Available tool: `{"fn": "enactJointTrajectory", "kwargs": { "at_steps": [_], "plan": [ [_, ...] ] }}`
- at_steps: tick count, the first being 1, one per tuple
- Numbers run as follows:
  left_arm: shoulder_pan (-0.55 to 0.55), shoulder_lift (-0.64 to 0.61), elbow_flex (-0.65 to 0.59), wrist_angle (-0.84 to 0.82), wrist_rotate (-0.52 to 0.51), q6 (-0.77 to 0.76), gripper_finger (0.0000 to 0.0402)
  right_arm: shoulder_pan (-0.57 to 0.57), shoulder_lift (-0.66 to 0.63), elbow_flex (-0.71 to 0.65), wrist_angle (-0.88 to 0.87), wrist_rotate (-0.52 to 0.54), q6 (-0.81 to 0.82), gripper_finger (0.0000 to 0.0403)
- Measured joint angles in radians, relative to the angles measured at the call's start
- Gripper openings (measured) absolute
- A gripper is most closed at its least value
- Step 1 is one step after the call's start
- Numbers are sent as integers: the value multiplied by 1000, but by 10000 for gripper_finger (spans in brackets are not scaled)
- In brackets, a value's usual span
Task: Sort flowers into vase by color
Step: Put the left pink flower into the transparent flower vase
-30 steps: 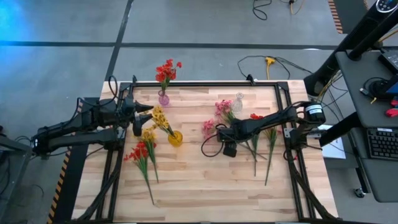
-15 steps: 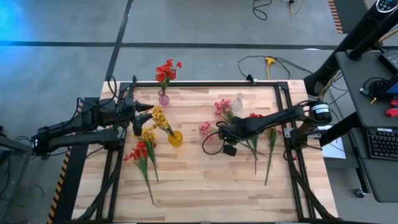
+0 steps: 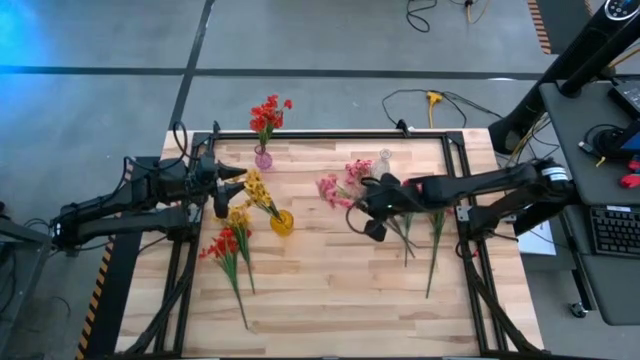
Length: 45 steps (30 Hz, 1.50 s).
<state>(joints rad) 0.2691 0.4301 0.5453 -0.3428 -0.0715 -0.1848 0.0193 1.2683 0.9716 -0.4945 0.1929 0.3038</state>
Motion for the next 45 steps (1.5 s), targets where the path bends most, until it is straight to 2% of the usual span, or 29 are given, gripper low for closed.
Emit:
{"fn": "enactJointTrajectory", "kwargs": {
  "at_steps": [9, 15, 22, 30, 32, 38, 45],
  "plan": [
    [0, 2, 0, -4, 0, 0, 172, 9, -149, -84, 189, 95, -14, 18],
    [0, 2, 0, -3, 0, 0, 172, 8, -234, -187, 498, 162, -122, 18],
    [0, 2, 0, 3, 0, 3, 172, -34, -233, -267, 905, 182, -280, 18],
    [0, 5, 0, 5, 0, 3, 172, -153, -204, -265, 1035, 171, -330, 18],
    [0, 5, 0, 5, -1, 4, 172, -196, -204, -265, 1059, 121, -323, 18],
    [0, 5, 0, 6, -1, 4, 172, -367, -208, -264, 1219, -190, -271, 18],
    [0, 5, 0, 6, -1, 4, 172, -523, -211, -264, 1203, -245, -254, 18]
  ]
}}
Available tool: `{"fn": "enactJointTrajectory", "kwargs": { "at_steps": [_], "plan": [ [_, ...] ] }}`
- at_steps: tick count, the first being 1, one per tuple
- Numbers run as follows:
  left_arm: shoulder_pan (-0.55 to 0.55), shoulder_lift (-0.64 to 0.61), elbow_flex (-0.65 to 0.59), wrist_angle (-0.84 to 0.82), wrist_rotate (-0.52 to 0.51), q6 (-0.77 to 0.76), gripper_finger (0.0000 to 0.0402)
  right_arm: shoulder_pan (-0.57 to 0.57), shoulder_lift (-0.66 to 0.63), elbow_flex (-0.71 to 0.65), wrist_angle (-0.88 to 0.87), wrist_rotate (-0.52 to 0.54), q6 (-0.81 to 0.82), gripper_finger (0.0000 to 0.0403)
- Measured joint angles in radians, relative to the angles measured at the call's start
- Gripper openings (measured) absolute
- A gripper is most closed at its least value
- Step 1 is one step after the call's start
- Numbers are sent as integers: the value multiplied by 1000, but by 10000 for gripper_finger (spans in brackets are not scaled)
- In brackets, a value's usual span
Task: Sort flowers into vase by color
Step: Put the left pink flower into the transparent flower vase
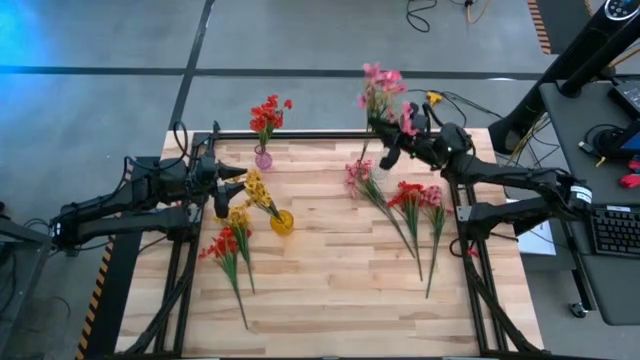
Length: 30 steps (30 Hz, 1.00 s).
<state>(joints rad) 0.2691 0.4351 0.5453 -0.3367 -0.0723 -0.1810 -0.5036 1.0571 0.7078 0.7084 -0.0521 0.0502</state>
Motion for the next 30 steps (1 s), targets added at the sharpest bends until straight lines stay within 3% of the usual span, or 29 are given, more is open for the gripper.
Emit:
{"fn": "enactJointTrajectory", "kwargs": {
  "at_steps": [14, 30],
  "plan": [
    [0, 0, 0, 0, -16, -3, 172, -147, -177, 4, -238, 80, -40, 18],
    [0, 1, 0, 0, -58, -11, 172, -150, -112, 4, -258, 131, -101, 18]
  ]
}}
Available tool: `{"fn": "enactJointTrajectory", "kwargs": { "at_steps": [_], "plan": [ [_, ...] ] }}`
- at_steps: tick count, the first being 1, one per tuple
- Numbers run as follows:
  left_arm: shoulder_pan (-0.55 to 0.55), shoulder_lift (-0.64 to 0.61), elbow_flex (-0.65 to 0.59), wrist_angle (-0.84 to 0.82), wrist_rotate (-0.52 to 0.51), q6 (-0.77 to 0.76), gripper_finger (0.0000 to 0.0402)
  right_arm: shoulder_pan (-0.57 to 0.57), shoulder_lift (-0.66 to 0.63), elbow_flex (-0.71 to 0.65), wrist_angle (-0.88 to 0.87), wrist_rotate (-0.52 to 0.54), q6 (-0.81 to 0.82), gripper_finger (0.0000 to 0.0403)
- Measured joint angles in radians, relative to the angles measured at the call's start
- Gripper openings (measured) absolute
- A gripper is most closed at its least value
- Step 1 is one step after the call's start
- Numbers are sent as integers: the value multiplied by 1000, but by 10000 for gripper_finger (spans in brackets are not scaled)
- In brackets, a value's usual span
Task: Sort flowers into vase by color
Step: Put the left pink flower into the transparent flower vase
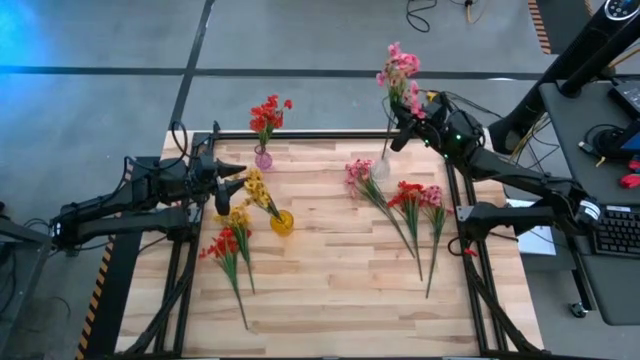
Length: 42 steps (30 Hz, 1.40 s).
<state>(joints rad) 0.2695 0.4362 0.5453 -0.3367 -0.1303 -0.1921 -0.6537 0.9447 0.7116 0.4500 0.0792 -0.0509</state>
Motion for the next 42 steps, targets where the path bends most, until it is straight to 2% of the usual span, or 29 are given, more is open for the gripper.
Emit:
{"fn": "enactJointTrajectory", "kwargs": {
  "at_steps": [11, 27, 35, 42],
  "plan": [
    [0, 0, 0, 0, -2, 0, 172, -2, -32, 0, 16, 25, -17, 18],
    [0, 0, 0, 0, -2, 0, 172, -2, 79, 0, -12, 27, -14, 19],
    [0, 0, 0, 0, -2, 3, 172, -2, 100, 0, -12, 26, 28, 39],
    [0, 0, 0, 0, -2, 14, 172, -2, 98, 0, -35, 27, 40, 79]
  ]
}}
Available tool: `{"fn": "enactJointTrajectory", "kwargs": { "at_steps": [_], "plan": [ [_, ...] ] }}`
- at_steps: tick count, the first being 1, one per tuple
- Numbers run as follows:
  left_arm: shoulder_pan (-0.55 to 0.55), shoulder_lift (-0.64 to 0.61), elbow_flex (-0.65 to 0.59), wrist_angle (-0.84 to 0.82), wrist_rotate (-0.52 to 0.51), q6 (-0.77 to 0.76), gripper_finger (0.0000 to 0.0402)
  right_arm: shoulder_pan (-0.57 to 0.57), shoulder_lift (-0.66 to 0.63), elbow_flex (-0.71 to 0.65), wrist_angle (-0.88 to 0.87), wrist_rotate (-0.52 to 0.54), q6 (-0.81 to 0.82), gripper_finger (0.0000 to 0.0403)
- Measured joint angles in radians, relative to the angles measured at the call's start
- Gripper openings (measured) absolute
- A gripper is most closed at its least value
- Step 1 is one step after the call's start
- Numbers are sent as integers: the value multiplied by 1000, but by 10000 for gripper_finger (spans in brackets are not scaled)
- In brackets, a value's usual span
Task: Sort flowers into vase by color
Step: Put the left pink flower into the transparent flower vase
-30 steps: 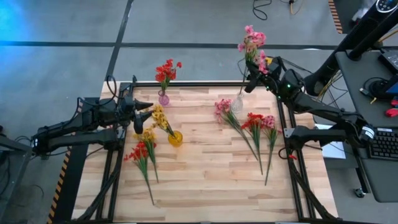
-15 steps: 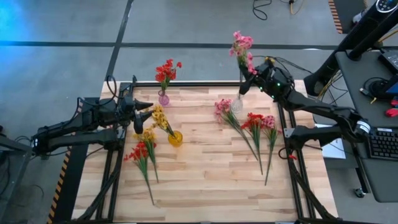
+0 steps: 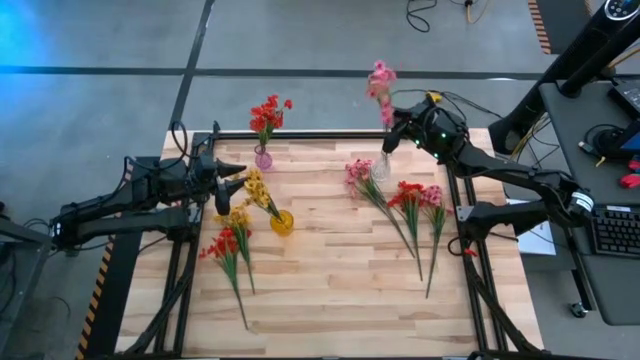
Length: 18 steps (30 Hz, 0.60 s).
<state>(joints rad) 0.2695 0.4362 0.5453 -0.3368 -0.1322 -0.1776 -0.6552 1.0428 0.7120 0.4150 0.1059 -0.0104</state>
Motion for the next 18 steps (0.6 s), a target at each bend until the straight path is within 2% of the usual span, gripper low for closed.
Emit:
{"fn": "enactJointTrajectory", "kwargs": {
  "at_steps": [13, 18],
  "plan": [
    [0, 0, 0, 0, 0, 0, 172, 0, -10, 0, -33, 0, 22, 136],
    [0, 0, 0, -1, 0, -5, 172, 0, -50, 0, -108, 1, 30, 159]
  ]
}}
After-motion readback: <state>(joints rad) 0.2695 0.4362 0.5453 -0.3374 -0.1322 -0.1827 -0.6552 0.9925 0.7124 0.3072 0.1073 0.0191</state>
